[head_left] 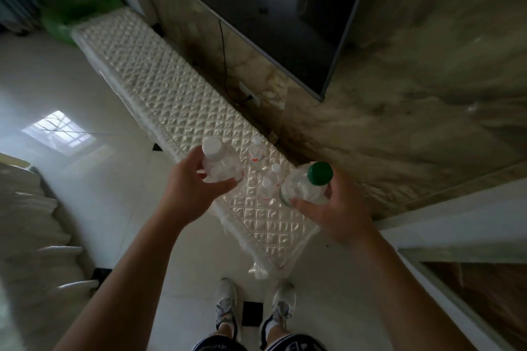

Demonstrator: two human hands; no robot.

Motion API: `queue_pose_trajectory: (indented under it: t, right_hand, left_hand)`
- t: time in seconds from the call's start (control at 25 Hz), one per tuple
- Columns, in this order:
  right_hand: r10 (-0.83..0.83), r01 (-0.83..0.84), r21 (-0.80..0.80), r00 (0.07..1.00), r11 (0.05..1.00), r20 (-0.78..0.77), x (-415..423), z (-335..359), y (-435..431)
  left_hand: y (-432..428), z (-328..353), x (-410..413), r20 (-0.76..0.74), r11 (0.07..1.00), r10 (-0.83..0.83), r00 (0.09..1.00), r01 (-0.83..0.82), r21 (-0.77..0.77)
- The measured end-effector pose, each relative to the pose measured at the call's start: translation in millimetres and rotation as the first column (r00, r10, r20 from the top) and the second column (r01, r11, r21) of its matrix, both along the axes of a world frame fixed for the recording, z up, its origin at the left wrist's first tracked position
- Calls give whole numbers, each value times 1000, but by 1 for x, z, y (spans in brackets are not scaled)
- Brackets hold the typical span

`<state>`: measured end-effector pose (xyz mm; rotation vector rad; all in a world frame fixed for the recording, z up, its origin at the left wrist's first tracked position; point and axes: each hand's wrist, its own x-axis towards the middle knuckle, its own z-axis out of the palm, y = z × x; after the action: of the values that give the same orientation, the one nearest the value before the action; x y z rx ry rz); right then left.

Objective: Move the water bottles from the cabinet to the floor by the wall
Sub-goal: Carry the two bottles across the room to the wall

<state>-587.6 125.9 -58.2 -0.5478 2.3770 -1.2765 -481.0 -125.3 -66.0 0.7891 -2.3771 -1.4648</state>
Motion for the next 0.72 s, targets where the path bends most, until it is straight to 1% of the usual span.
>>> queue_pose_trajectory:
  t: [0.12, 0.32, 0.48, 0.6, 0.72]
  right_hand:
    - [38, -39, -45, 999, 998, -8, 5, 34, -3]
    - [128, -132, -59, 990, 990, -63, 18, 80, -22]
    - [199, -205, -69, 976, 976, -83, 33, 96, -54]
    - [256, -264, -69, 961, 962, -108, 51, 102, -91]
    - [278, -286, -64, 954, 956, -113, 70, 103, -133]
  left_hand:
    - [6, 31, 12, -41, 999, 40, 998, -40, 1]
    - [1, 70, 41, -89, 992, 124, 988, -126, -15]
    - [-21, 81, 70, -119, 983, 178, 977, -182, -30]
    - [-48, 86, 98, -123, 974, 219, 968, -225, -38]
    - [-80, 93, 125, -121, 969, 235, 965, -242, -53]
